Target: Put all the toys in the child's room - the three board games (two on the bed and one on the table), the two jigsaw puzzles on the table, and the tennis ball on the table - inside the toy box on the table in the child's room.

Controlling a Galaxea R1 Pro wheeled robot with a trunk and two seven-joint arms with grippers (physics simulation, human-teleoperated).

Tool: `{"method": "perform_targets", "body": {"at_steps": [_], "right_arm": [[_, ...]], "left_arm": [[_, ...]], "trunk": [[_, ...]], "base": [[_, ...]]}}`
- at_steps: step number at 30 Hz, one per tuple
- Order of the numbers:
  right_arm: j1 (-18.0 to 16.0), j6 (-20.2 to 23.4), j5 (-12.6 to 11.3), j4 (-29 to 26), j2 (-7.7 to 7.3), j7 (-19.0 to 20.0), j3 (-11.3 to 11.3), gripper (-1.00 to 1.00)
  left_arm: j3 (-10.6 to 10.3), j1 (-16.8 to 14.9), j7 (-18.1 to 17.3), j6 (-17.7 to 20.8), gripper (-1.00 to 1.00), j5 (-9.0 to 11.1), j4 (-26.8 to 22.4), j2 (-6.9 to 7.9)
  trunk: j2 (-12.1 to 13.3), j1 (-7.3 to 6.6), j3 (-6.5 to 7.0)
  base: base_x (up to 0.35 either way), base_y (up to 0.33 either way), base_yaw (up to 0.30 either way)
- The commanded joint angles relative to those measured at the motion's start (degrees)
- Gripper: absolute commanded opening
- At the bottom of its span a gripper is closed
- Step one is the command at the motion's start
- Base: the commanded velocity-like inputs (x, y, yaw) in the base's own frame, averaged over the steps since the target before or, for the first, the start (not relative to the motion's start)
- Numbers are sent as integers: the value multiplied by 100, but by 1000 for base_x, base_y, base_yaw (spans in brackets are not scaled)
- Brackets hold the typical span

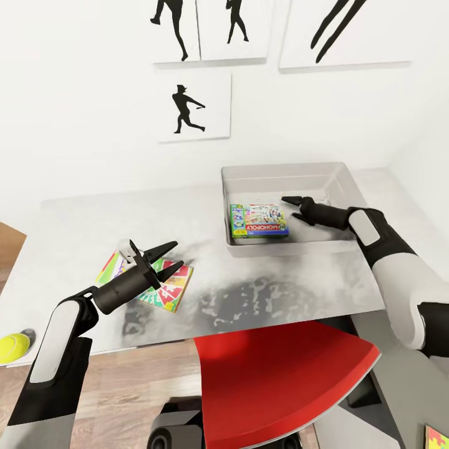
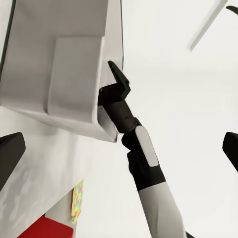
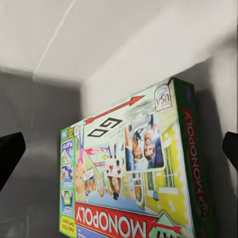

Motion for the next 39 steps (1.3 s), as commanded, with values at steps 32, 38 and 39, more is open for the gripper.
{"method": "perform_targets", "body": {"at_steps": [32,38,39], "right_arm": [[2014,702,-99,-4793,-1158,54,-726,100],[2476,957,-103,-5617,-1178,56,-898,100],[2476,957,-103,-5617,-1178,56,-898,100]], "left_arm": [[-388,-153,464,21,100,-1,1,-23],[-394,-143,432,20,100,4,1,-23],[-394,-143,432,20,100,4,1,-23]], "trunk": [[-9,3,-7],[-9,3,-7],[-9,3,-7]], "base": [[0,0,0],[0,0,0],[0,0,0]]}}
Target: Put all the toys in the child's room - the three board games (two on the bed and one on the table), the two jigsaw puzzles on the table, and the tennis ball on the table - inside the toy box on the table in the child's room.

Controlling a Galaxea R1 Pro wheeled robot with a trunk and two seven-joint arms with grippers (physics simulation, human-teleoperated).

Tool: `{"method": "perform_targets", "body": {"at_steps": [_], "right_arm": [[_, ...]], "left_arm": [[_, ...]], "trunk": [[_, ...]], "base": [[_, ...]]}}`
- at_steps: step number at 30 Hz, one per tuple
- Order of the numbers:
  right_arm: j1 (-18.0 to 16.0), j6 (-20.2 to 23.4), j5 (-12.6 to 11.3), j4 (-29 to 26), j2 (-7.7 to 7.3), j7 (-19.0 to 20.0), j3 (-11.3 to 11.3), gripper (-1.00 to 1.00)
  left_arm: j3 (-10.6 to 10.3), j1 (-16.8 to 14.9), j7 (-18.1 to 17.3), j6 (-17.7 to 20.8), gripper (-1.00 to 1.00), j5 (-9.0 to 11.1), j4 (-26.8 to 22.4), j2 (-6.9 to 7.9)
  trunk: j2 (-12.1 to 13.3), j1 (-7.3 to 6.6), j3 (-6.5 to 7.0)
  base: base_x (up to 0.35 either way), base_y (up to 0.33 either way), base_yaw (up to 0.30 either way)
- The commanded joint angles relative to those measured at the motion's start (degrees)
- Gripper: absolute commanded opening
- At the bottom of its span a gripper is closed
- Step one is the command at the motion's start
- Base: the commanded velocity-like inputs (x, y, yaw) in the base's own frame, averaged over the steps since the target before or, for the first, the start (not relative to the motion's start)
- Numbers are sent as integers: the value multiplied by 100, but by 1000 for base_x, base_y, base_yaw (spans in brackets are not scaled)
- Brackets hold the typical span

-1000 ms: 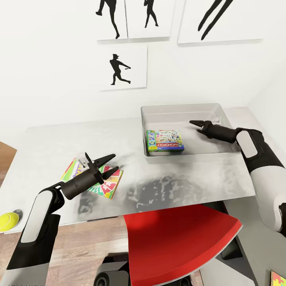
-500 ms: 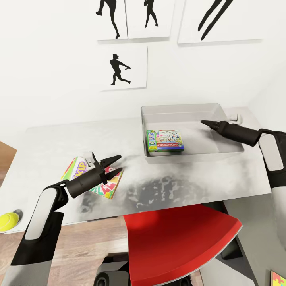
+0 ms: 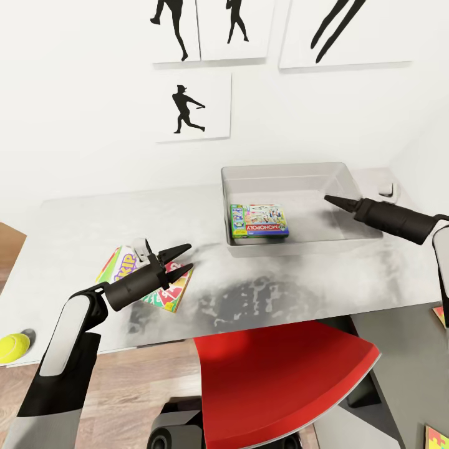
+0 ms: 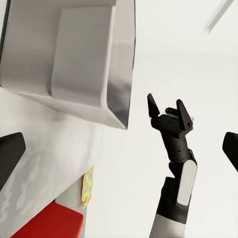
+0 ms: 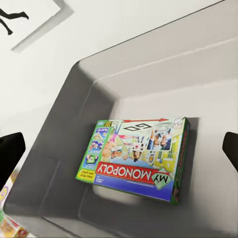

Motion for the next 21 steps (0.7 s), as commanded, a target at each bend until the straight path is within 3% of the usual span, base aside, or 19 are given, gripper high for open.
{"method": "perform_targets", "body": {"at_steps": [1,9,21], "right_arm": [[82,79,12,-129,-3,29,-31,100],[325,215,9,-475,-10,33,-98,100],[433,268,8,-608,-14,41,-120,100]], "left_arm": [[5,0,-20,23,100,-13,-1,-1],[3,22,-34,18,100,-11,-1,0],[2,31,-38,16,100,-10,-1,0]], "trunk": [[-9,3,-7],[-9,3,9],[-9,3,93]], "base": [[0,0,0],[0,0,0],[-15,0,0]]}}
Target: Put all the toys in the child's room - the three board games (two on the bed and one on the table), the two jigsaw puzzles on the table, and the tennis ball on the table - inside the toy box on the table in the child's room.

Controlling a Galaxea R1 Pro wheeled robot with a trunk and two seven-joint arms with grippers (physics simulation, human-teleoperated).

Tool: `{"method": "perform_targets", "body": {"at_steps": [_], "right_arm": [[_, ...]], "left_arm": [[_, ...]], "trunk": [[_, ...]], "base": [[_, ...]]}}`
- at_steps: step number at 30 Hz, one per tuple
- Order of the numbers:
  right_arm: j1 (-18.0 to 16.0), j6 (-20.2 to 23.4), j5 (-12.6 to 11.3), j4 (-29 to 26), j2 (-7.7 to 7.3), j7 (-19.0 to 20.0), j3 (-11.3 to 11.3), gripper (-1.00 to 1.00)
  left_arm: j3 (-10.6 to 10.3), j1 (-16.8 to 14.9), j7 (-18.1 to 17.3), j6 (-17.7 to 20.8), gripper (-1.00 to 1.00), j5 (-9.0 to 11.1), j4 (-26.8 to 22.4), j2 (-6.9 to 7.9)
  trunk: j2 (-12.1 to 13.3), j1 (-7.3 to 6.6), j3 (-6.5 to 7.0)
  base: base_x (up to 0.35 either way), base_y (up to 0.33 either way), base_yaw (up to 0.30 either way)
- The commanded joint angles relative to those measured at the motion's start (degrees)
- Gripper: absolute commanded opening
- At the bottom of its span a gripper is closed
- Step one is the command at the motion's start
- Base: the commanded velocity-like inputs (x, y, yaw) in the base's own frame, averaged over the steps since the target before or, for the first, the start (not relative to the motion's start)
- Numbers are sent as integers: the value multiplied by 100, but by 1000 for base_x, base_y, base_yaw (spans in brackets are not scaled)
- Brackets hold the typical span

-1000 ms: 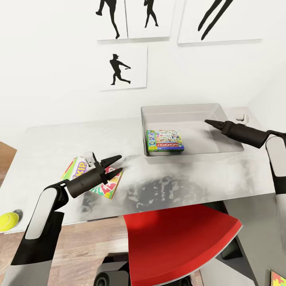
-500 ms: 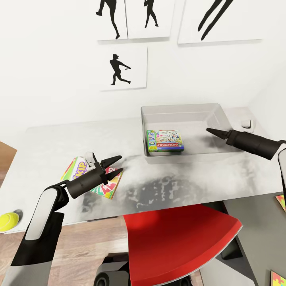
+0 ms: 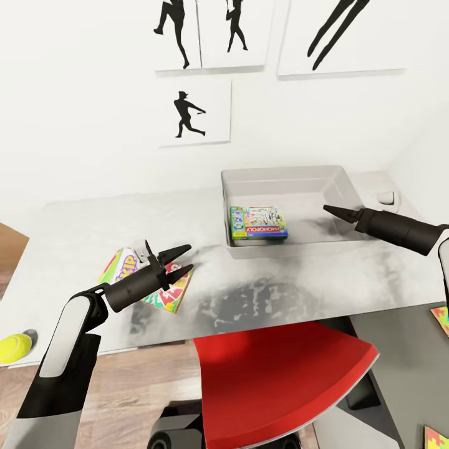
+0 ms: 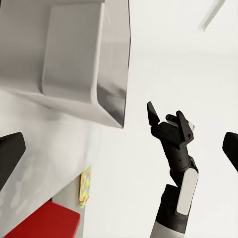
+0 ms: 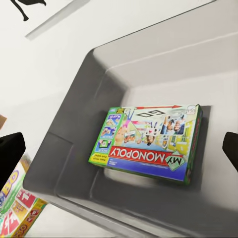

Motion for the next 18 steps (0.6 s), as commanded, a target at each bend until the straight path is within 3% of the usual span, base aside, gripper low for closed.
{"method": "perform_targets", "body": {"at_steps": [1,7,18], "right_arm": [[-5,29,23,0,0,34,-6,100],[13,37,23,-21,0,35,-8,100],[22,50,23,-33,0,32,-9,100]], "left_arm": [[6,-4,-16,24,100,-18,-1,-1],[6,-2,-13,24,100,-18,-1,-1],[5,-1,-11,24,100,-18,-1,-1]], "trunk": [[-9,3,1],[-9,3,54],[-9,3,153]], "base": [[-49,0,0],[-124,0,0],[-262,0,0]]}}
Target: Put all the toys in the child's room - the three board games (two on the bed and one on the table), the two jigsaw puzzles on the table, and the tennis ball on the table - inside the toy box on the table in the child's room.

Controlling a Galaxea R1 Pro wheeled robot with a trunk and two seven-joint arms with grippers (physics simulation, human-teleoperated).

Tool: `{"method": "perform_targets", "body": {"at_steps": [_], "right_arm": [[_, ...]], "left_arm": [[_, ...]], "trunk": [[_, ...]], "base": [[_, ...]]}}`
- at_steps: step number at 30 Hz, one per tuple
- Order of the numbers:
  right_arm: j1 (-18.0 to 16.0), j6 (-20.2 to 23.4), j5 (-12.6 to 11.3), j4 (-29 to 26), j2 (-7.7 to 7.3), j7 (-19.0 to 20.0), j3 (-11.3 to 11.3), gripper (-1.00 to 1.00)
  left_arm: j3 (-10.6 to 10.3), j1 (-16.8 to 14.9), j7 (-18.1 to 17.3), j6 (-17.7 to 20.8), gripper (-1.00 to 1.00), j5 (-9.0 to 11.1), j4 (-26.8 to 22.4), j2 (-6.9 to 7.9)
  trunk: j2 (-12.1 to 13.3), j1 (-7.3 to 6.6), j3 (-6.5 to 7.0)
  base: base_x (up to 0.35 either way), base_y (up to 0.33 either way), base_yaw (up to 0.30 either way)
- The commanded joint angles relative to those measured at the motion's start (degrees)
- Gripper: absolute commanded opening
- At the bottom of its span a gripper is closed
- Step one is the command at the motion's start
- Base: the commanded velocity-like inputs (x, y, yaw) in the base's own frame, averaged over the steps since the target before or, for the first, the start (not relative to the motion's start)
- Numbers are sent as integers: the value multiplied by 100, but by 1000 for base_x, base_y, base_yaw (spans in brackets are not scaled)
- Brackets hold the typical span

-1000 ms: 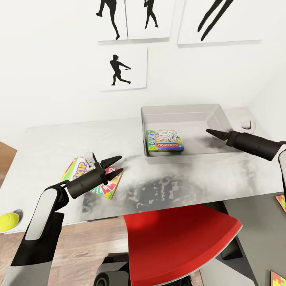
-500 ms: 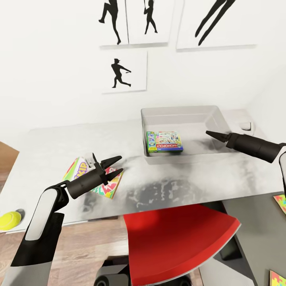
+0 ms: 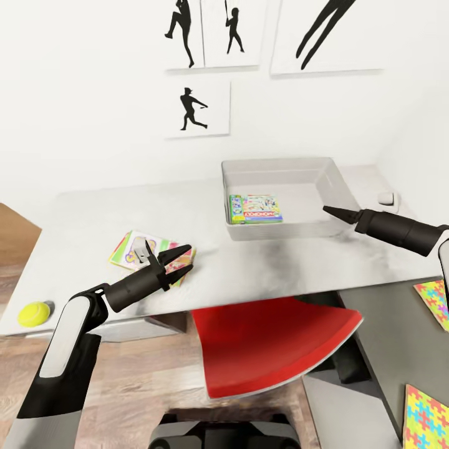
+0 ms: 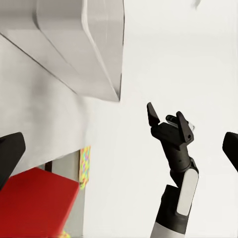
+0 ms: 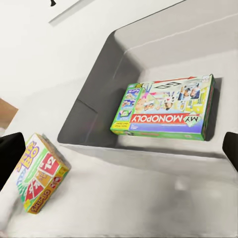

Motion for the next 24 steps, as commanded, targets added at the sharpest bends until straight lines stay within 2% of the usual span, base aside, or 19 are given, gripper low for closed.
{"method": "perform_targets", "body": {"at_steps": [1,10,24], "right_arm": [[-6,29,26,-1,1,33,-7,100],[-4,36,26,-3,1,33,-9,100],[-3,38,26,-8,7,34,7,100]], "left_arm": [[5,-4,-16,24,100,-16,0,1],[12,-4,-15,24,100,-16,0,1],[14,-3,-15,24,100,-16,0,1]], "trunk": [[-10,0,2],[-10,0,85],[-10,0,214]], "base": [[-300,0,0],[-240,0,0],[-55,0,0]]}}
